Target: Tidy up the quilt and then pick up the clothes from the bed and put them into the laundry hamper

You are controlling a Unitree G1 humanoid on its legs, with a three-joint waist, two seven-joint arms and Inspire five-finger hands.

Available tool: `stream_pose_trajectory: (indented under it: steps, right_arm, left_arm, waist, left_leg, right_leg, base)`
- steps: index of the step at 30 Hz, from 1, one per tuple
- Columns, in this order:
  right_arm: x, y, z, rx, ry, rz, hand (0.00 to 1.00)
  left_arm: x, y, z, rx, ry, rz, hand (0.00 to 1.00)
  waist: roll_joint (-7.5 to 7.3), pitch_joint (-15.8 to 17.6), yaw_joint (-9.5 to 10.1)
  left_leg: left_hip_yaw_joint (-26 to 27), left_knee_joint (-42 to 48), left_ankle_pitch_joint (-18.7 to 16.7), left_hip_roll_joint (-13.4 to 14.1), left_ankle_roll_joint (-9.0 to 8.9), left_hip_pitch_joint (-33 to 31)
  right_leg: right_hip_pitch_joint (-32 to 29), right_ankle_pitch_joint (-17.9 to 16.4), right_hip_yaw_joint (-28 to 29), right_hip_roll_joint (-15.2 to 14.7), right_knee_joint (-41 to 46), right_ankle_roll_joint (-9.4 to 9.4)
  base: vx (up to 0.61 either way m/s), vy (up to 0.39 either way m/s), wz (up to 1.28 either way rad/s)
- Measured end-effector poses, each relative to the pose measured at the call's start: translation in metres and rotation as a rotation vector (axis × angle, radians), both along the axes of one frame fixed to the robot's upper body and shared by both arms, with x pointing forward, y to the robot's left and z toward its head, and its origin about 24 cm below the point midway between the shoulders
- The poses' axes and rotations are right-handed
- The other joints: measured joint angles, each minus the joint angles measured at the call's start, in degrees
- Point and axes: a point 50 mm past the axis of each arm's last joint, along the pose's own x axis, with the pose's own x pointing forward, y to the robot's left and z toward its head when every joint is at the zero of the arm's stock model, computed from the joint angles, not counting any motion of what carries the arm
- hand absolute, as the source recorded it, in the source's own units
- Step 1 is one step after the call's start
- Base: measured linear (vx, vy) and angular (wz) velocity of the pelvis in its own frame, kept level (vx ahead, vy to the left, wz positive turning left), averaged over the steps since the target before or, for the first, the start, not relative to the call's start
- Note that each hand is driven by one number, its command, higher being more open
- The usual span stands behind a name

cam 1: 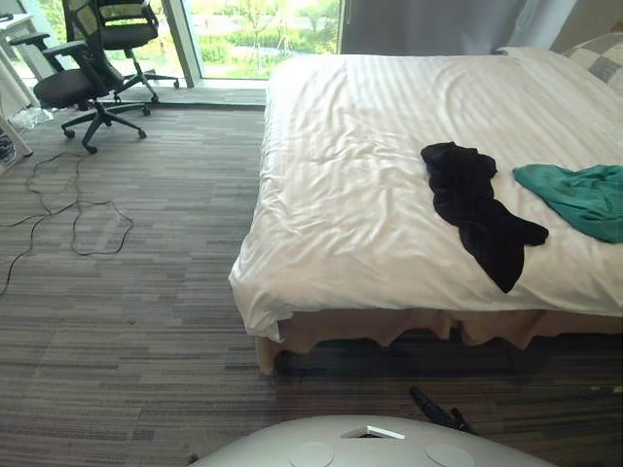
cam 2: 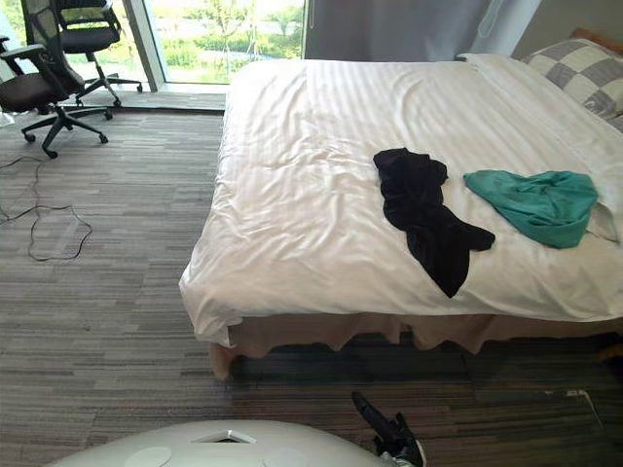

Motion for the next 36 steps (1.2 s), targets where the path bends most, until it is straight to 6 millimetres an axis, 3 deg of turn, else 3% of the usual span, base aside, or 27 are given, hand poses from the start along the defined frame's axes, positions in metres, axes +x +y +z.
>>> stream_pose_trajectory:
  steps: [2,4,6,7,8,9,10,11,13,14,16,17,19,22,24,26,28,29,30,31,32,34,36]
  right_arm:
    - [0.021,-0.036,0.016,-0.113,-0.061,0.043,0.00]
    - [0.042,-0.062,0.036,-0.207,-0.147,0.077,0.00]
    - [0.080,-0.093,0.082,-0.362,-0.329,0.169,0.00]
    - [0.103,-0.105,0.116,-0.453,-0.454,0.255,0.00]
    - [0.114,-0.108,0.133,-0.492,-0.519,0.298,0.00]
    - [0.133,-0.108,0.164,-0.532,-0.656,0.376,0.00]
    - [0.153,-0.100,0.191,-0.542,-0.798,0.454,0.00]
    - [0.162,-0.094,0.203,-0.541,-0.864,0.495,0.00]
    - [0.197,-0.053,0.233,-0.470,-1.078,0.690,0.00]
    - [0.203,-0.042,0.236,-0.440,-1.113,0.739,0.00]
    - [0.227,0.015,0.233,-0.234,-1.196,0.935,0.00]
    - [0.231,0.029,0.230,-0.172,-1.207,0.971,0.00]
    - [0.241,0.084,0.219,0.018,-1.202,1.112,0.00]
    - [0.257,0.135,0.211,0.257,-1.148,1.199,0.00]
    - [0.265,0.160,0.215,0.396,-1.132,1.186,0.00]
    - [0.276,0.183,0.232,0.463,-1.173,1.168,0.00]
    - [0.289,0.211,0.273,0.466,-1.305,1.135,0.00]
    - [0.297,0.223,0.304,0.442,-1.414,1.124,0.00]
    - [0.299,0.228,0.321,0.429,-1.473,1.125,0.00]
    - [0.303,0.235,0.357,0.391,-1.600,1.134,0.00]
    - [0.306,0.236,0.384,0.354,-1.691,1.139,0.00]
    - [0.314,0.225,0.424,0.312,-1.831,1.072,0.00]
    - [0.320,0.203,0.440,0.272,-1.895,0.971,0.00]
  left_arm:
    - [0.037,0.010,0.002,0.024,-0.125,-0.116,1.00]
    - [0.053,0.013,0.005,0.038,-0.177,-0.192,1.00]
    - [0.064,0.012,0.006,0.042,-0.209,-0.282,1.00]
    - [0.065,0.008,0.005,0.037,-0.214,-0.323,1.00]
    - [0.066,0.006,0.005,0.035,-0.215,-0.345,1.00]
    - [0.066,0.002,0.004,0.029,-0.213,-0.381,1.00]
    - [0.065,-0.001,0.004,0.027,-0.211,-0.406,1.00]
    - [0.064,-0.002,0.003,0.025,-0.208,-0.416,1.00]
    - [0.058,-0.006,0.002,0.010,-0.184,-0.450,1.00]
    - [0.055,-0.008,0.001,0.003,-0.170,-0.463,1.00]
    - [0.049,-0.015,-0.003,-0.027,-0.129,-0.512,1.00]
    - [0.049,-0.017,-0.004,-0.034,-0.124,-0.528,1.00]
    - [0.054,-0.020,-0.003,-0.037,-0.141,-0.594,1.00]
    - [0.058,-0.028,-0.004,-0.080,-0.202,-0.646,1.00]
    - [0.058,-0.030,-0.004,-0.100,-0.227,-0.660,1.00]
    - [0.060,-0.030,-0.003,-0.092,-0.238,-0.676,1.00]
    - [0.077,-0.026,0.000,-0.068,-0.270,-0.717,1.00]
    - [0.096,-0.025,0.002,-0.057,-0.302,-0.766,1.00]
    - [0.107,-0.023,0.005,-0.046,-0.320,-0.801,1.00]
    - [0.131,-0.023,0.012,-0.031,-0.379,-0.854,1.00]
    - [0.150,-0.027,0.018,-0.014,-0.436,-0.880,1.00]
    - [0.183,-0.037,0.032,0.006,-0.553,-0.901,1.00]
    - [0.199,-0.042,0.040,0.022,-0.616,-0.897,1.00]
  waist:
    - [-0.14,-0.21,-1.16]
    - [-0.22,-0.27,-1.71]
    - [-0.30,-0.23,-2.37]
    - [-0.37,-0.19,-2.84]
    - [-0.51,-0.10,-2.93]
    - [-0.96,0.18,-2.96]
    - [-1.32,0.39,-3.12]
    - [-1.39,0.44,-3.16]
    - [-2.53,1.43,-3.23]
    - [-2.54,1.61,-3.14]
    - [-3.24,1.85,-2.60]
    - [-3.23,2.03,-2.28]
    - [-3.03,3.02,-0.79]
    - [-1.15,4.86,0.96]
    - [-0.96,5.43,2.66]
    - [-1.52,6.10,3.79]
    - [-1.97,8.72,5.23]
    - [-2.20,11.26,6.09]
    - [-2.18,12.54,6.59]
    - [-1.86,15.77,6.84]
    - [-1.55,19.23,7.19]
    - [0.67,25.38,8.29]
    - [1.81,29.15,8.35]
  left_leg:
    - [0.12,0.12,-0.02,-0.15,0.04,-0.36]
    - [0.38,0.36,0.02,-0.20,0.02,-0.95]
    - [0.87,0.72,-0.15,-0.22,-0.01,-1.20]
    - [0.93,0.60,-0.20,-0.29,-0.07,-1.12]
    - [0.96,0.60,-0.20,-0.30,-0.07,-1.07]
    - [0.96,0.62,-0.20,-0.29,-0.08,-1.05]
    - [0.97,0.65,-0.19,-0.26,-0.08,-1.03]
    - [0.98,0.66,-0.19,-0.25,-0.09,-1.03]
    - [0.83,0.72,-0.17,-0.42,-0.11,-1.01]
    - [0.71,0.73,-0.16,-0.46,-0.10,-1.02]
    - [-0.11,0.76,-0.16,-0.74,-0.10,-1.14]
    - [-0.34,0.76,-0.15,-0.85,-0.09,-1.26]
    - [-1.76,0.87,-0.08,-1.21,0.01,-1.95]
    - [-4.06,0.86,0.20,-1.72,0.42,-3.02]
    - [-5.23,0.86,0.25,-1.97,0.54,-3.22]
    - [-6.92,1.18,0.19,-1.94,0.64,-3.51]
    - [-8.57,2.74,0.10,-1.76,0.80,-6.06]
    - [-9.94,4.43,-0.02,-1.47,1.02,-9.07]
    - [-10.53,5.44,0.00,-1.23,1.11,-11.19]
    - [-12.20,7.02,0.52,-1.17,1.83,-15.94]
    - [-13.01,7.11,1.39,-1.42,2.39,-17.76]
    - [-13.95,6.37,3.40,-2.23,3.53,-22.16]
    - [-14.43,5.18,4.95,-3.33,4.67,-24.71]
  right_leg:
    - [-0.08,0.47,0.10,-0.01,-0.21,0.18]
    - [-0.71,0.74,0.44,0.01,-0.16,0.23]
    - [-1.30,0.94,1.06,-0.12,-0.14,0.30]
    - [-1.49,0.94,1.17,-0.11,-0.16,0.30]
    - [-1.54,0.94,1.19,-0.11,-0.18,0.31]
    - [-1.55,0.96,1.20,-0.06,-0.28,0.34]
    - [-1.43,1.03,1.24,0.06,-0.66,0.45]
    - [-1.33,1.10,1.29,0.14,-1.00,0.55]
    - [-0.91,1.44,1.25,0.37,-1.72,0.47]
    - [-0.61,1.75,1.16,0.48,-2.33,0.44]
    - [0.53,2.53,0.59,0.50,-4.11,0.49]
    - [0.60,2.54,0.39,0.42,-4.18,0.49]
    - [0.82,2.61,-0.42,0.06,-4.18,0.55]
    - [1.31,3.24,-2.19,-0.33,-4.44,0.39]
    - [2.27,3.43,-3.47,-0.32,-5.13,0.32]
    - [3.42,3.58,-5.02,-0.38,-5.67,0.28]
    - [2.68,3.61,-6.39,-0.58,-5.78,0.25]
    - [0.43,3.57,-7.04,-0.70,-5.13,0.19]
    - [-1.46,3.43,-7.57,-0.79,-4.26,-0.02]
    - [-5.16,3.27,-8.24,-1.17,-2.74,-0.29]
    - [-6.94,3.33,-8.72,-1.36,-1.89,-0.36]
    - [-10.65,5.05,-9.27,-1.63,-2.11,-0.91]
    - [-13.32,6.13,-9.50,-2.37,-2.20,-0.94]
  base:
    - [-0.01,0.001,-0.05]
    - [0.03,0.004,-0.11]
    - [0.05,0.010,-0.17]
    - [0.05,0.011,-0.11]
    - [0.05,0.006,-0.08]
    - [0.04,-0.001,-0.05]
    - [0.04,-0.006,-0.04]
    - [0.02,-0.012,-0.04]
    - [0.00,0.000,0.00]
    - [0.00,-0.004,0.07]
    - [0.00,-0.009,0.14]
    - [-0.01,-0.004,0.21]
    - [-0.02,0.004,0.27]
    - [-0.04,0.004,0.34]
    - [-0.02,-0.014,0.36]
    - [-0.01,-0.016,0.40]
    - [-0.08,-0.019,0.39]
    - [-0.15,-0.029,0.31]
    - [-0.22,-0.029,0.41]
    - [-0.17,-0.013,0.38]
    - [-0.21,-0.008,0.40]
    - [-0.18,0.025,0.21]
    - [-0.10,0.089,0.16]
